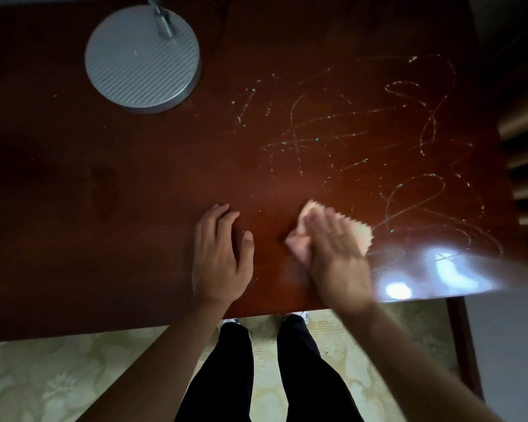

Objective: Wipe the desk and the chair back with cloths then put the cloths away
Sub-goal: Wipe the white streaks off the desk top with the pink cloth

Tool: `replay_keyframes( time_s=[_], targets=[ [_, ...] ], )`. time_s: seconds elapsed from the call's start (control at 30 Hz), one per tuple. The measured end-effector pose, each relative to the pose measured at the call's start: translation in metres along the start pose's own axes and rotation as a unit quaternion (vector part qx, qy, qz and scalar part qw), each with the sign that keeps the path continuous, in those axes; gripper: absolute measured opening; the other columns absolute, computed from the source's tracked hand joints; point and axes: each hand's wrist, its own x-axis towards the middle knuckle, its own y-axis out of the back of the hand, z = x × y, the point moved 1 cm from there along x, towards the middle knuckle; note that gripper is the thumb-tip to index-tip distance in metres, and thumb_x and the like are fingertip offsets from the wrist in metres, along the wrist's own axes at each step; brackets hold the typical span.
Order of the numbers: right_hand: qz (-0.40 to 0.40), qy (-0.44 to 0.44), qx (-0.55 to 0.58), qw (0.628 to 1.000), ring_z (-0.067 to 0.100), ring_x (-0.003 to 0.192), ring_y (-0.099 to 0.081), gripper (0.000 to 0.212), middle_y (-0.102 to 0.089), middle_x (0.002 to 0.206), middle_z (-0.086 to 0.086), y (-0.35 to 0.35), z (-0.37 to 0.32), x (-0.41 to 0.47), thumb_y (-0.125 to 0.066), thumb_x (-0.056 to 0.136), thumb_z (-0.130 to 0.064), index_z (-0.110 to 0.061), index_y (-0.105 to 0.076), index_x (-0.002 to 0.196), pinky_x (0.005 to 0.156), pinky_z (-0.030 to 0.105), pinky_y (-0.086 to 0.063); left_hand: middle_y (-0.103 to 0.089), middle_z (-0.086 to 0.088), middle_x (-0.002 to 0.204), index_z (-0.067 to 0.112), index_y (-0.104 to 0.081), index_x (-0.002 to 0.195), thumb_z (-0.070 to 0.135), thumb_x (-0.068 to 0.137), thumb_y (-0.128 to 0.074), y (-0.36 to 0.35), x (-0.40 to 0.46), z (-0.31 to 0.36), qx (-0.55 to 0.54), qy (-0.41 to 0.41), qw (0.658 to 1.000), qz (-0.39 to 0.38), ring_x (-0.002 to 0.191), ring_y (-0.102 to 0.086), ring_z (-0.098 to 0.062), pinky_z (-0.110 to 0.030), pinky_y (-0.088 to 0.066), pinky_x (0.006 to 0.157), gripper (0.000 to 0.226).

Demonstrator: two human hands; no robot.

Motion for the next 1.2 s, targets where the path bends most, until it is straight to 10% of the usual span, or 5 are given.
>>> replay_keyframes(
  time_s=[0.2,0.6,0.8,0.97,1.2],
  targets=[
    [0.021,-0.154,-0.033,0.987,0.04,0.128,-0.05,0.043,-0.057,0.133,0.021,-0.006,0.022,0.051,-0.066,0.094,-0.025,0.0,-0.058,0.127,0.11,0.051,-0.037,-0.051,-0.012,0.135,0.004,-0.059,0.123,0.035,0.096,-0.044,0.0,0.0,0.001,0.013,0.008,1.0,-0.008,0.134,-0.04,-0.026,-0.035,-0.031,0.113,0.044],
    [0.053,-0.081,-0.025,0.995,0.028,0.123,-0.056,0.043,-0.061,0.129,0.012,0.01,0.023,-0.013,-0.061,0.093,-0.041,-0.007,-0.067,0.119,0.108,0.043,-0.041,-0.053,-0.011,0.133,0.009,-0.062,0.118,0.028,0.09,-0.053,-0.015,0.011,0.046,-0.028,-0.015,0.999,0.02,0.127,-0.046,-0.027,-0.04,-0.031,0.109,0.035],
    [0.071,-0.192,-0.013,0.979,0.037,0.123,-0.055,0.062,-0.062,0.128,0.018,0.027,0.072,0.01,-0.023,0.104,-0.049,-0.005,-0.063,0.121,0.106,0.049,-0.043,-0.057,-0.009,0.127,0.007,-0.064,0.115,0.023,0.092,-0.052,-0.037,0.006,0.092,-0.088,-0.086,0.992,-0.033,0.119,-0.049,-0.021,-0.025,-0.032,0.107,0.031],
    [0.037,-0.067,0.019,0.997,0.034,0.133,-0.046,0.036,-0.055,0.137,0.015,0.01,0.008,-0.055,-0.045,0.1,-0.013,0.002,-0.057,0.13,0.107,0.05,-0.039,-0.058,-0.008,0.127,0.006,-0.065,0.115,0.024,0.093,-0.051,-0.059,-0.003,0.107,-0.095,-0.108,0.987,-0.072,0.12,-0.051,-0.022,-0.025,-0.035,0.108,0.031],
    [0.076,-0.152,-0.041,0.985,0.031,0.118,-0.059,0.047,-0.064,0.124,0.016,0.042,0.101,-0.013,-0.05,0.099,-0.045,-0.005,-0.068,0.116,0.104,0.045,-0.041,-0.058,-0.011,0.128,0.006,-0.064,0.117,0.03,0.094,-0.049,-0.071,-0.007,0.112,-0.031,-0.125,0.988,-0.081,0.125,-0.047,-0.024,-0.035,-0.033,0.111,0.036]
  ],
)
